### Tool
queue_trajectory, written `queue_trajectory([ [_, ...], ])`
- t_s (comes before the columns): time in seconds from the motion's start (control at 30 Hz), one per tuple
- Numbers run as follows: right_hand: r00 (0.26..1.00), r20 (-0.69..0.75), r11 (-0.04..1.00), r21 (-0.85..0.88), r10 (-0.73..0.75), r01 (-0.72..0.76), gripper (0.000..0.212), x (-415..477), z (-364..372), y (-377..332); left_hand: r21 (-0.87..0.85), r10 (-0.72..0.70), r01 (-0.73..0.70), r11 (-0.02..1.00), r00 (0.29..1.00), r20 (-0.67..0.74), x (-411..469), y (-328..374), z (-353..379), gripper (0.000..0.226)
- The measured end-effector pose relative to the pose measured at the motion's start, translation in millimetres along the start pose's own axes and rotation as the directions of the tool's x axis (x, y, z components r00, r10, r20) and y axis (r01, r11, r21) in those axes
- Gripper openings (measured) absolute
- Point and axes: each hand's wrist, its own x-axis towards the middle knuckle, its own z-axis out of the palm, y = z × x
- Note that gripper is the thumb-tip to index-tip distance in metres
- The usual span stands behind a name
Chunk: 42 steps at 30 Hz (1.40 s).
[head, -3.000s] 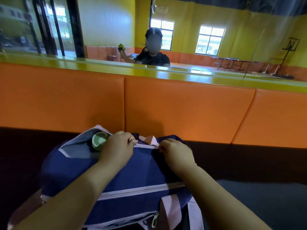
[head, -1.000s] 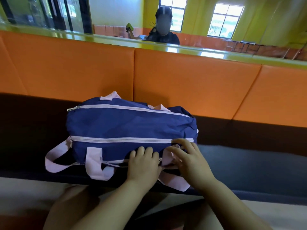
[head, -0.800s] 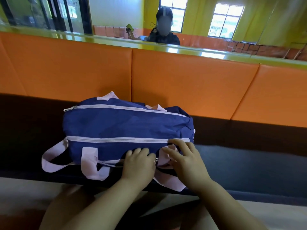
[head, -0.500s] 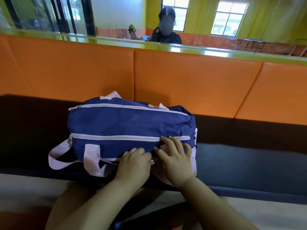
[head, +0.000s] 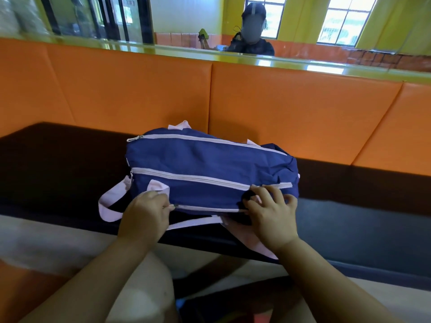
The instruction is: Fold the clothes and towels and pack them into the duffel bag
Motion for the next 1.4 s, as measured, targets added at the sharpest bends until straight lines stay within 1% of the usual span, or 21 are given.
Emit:
queue_trajectory([
  [0.1, 1.0, 0.004, 0.999, -0.04, -0.031, 0.031, 0.027, -0.6, 1.6, 6.0, -0.025, -0.038, 0.036, 0.999, 0.997, -0.06, 7.0, -9.1, -1.6, 0.015],
  [0.17, 0.999, 0.024, 0.998, -0.06, -0.025, 0.027, 0.022, -2.4, 3.7, 9.3, 0.005, -0.074, 0.074, 0.997, 0.996, -0.046, 13.7, -7.8, -2.3, 0.014],
  [0.27, 0.999, 0.052, 0.998, -0.059, -0.016, 0.019, 0.014, 1.0, 1.7, 8.6, 0.16, -0.027, 0.021, 0.987, 0.999, 0.03, 22.8, 0.3, -3.7, 0.012],
  [0.3, 0.998, 0.068, 0.998, -0.059, -0.016, 0.02, 0.017, 2.7, 0.8, 8.6, 0.22, 0.018, -0.025, 0.975, 0.999, 0.032, 23.3, 5.0, -5.0, 0.013],
  [0.33, 0.996, 0.088, 0.998, -0.058, -0.014, 0.019, 0.025, 4.4, -0.5, 8.9, 0.269, 0.092, -0.093, 0.959, 0.996, 0.014, 22.2, 10.2, -5.8, 0.017],
  [0.4, 0.992, 0.127, 0.999, -0.044, 0.0, 0.006, 0.044, 7.1, -4.2, 9.7, 0.363, 0.264, -0.233, 0.902, 0.964, -0.037, 17.6, 19.9, -6.0, 0.022],
  [0.47, 0.981, 0.191, 0.999, -0.035, 0.028, -0.022, 0.069, 8.0, -6.7, 8.4, 0.456, 0.342, -0.279, 0.845, 0.938, -0.061, 17.7, 23.7, -6.2, 0.034],
  [0.5, 0.972, 0.23, 0.999, -0.031, 0.048, -0.043, 0.079, 7.7, -6.1, 8.7, 0.489, 0.331, -0.266, 0.831, 0.943, -0.049, 20.7, 22.5, -6.5, 0.043],
  [0.57, 0.953, 0.29, 0.996, -0.032, 0.088, -0.082, 0.088, 8.7, -3.3, 11.4, 0.512, 0.208, -0.205, 0.834, 0.977, 0.053, 30.3, 14.4, -6.4, 0.069],
  [0.63, 0.934, 0.338, 0.993, -0.058, 0.116, -0.102, 0.088, 11.1, -1.4, 14.1, 0.501, 0.085, -0.18, 0.846, 0.975, 0.207, 40.7, 9.6, -7.6, 0.084],
  [0.7, 0.922, 0.366, 0.991, -0.076, 0.129, -0.109, 0.088, 16.9, -0.8, 16.9, 0.493, 0.043, -0.199, 0.847, 0.95, 0.31, 50.6, 8.4, -5.4, 0.091],
  [0.77, 0.912, 0.387, 0.99, -0.086, 0.137, -0.112, 0.088, 22.8, 1.1, 20.5, 0.468, 0.052, -0.212, 0.858, 0.942, 0.332, 57.4, 5.9, 3.0, 0.092],
  [0.87, 0.887, 0.434, 0.985, -0.132, 0.157, -0.11, 0.087, 31.3, 5.3, 30.8, 0.411, 0.064, -0.181, 0.894, 0.957, 0.282, 66.2, 11.4, 10.1, 0.079],
  [0.9, 0.874, 0.463, 0.986, -0.132, 0.149, -0.099, 0.085, 34.6, 3.8, 32.8, 0.396, 0.058, -0.17, 0.902, 0.958, 0.28, 68.8, 13.9, 11.6, 0.075],
  [0.97, 0.869, 0.484, 0.993, -0.102, 0.101, -0.059, 0.077, 41.8, -2.1, 36.7, 0.385, 0.005, -0.139, 0.912, 0.944, 0.329, 74.5, 18.3, 11.4, 0.071],
  [1.03, 0.832, 0.551, 0.998, -0.023, 0.057, -0.053, 0.068, 49.6, -12.2, 39.8, 0.394, 0.001, -0.167, 0.904, 0.921, 0.389, 81.9, 21.4, 5.8, 0.069],
  [1.1, 0.777, 0.63, 0.999, 0.021, 0.021, -0.044, 0.067, 62.7, -25.2, 42.5, 0.359, 0.03, -0.21, 0.91, 0.894, 0.447, 91.6, 21.0, -3.0, 0.069],
  [1.17, 0.703, 0.711, 0.996, 0.062, 0.0, -0.063, 0.061, 77.5, -35.8, 50.5, 0.294, 0.018, -0.218, 0.931, 0.83, 0.558, 106.8, 17.5, -14.1, 0.069],
  [1.27, 0.609, 0.792, 0.979, 0.16, -0.05, -0.128, 0.038, 101.2, -46.5, 61.2, 0.159, 0.006, -0.154, 0.975, 0.737, 0.676, 135.2, 15.3, -29.5, 0.063],
  [1.3, 0.579, 0.814, 0.975, 0.169, -0.054, -0.147, 0.039, 110.9, -53.6, 62.0, 0.122, 0.005, -0.123, 0.985, 0.722, 0.691, 145.3, 14.3, -33.4, 0.061],
  [1.4, 0.546, 0.838, 0.97, 0.127, 0.008, -0.208, 0.048, 143.3, -60.6, 73.4, 0.098, 0.002, -0.101, 0.99, 0.708, 0.706, 180.4, 13.1, -37.8, 0.054],
])
